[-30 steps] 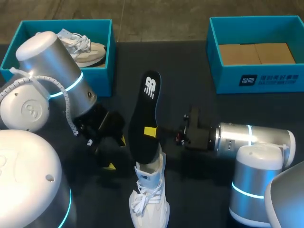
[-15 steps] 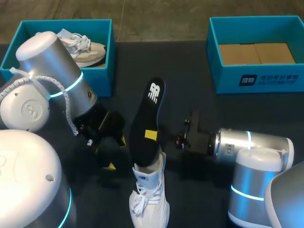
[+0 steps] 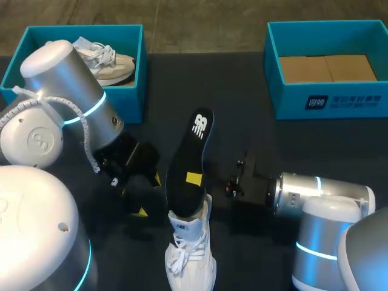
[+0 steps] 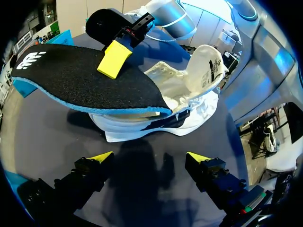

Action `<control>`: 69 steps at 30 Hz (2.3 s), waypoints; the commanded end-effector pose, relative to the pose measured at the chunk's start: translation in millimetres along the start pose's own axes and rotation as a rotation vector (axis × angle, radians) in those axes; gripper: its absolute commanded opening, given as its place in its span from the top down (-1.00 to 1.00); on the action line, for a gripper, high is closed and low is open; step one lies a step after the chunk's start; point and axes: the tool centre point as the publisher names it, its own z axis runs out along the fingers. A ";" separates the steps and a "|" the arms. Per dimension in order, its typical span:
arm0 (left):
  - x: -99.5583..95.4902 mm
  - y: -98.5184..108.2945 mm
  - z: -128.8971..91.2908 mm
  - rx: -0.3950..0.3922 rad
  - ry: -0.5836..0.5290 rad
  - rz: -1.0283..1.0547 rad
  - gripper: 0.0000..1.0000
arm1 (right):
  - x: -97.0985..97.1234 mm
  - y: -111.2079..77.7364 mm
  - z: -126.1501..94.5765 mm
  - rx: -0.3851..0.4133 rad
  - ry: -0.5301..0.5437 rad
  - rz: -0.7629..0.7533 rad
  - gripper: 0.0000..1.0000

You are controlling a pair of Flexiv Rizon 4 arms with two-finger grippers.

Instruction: Take the shoe out of the shoebox, open the shoe tongue, remove and reinsert the insole, then place the shoe into the shoebox

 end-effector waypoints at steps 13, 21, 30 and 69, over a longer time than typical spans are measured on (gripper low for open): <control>0.5 0.6 0.7 0.000 -0.001 0.000 -1.00 | 5.4 10.7 8.0 0.016 0.005 -0.051 1.00; 0.5 0.6 0.7 0.000 -0.001 0.000 -1.00 | 3.9 14.4 8.4 0.025 -0.004 -0.085 1.00; 0.5 0.6 0.7 0.000 -0.001 0.000 -1.00 | 4.8 18.6 6.8 0.048 0.000 -0.137 1.00; 0.5 0.6 0.7 0.000 -0.001 0.000 -1.00 | -2.2 24.8 -1.1 0.070 -0.084 -0.195 1.00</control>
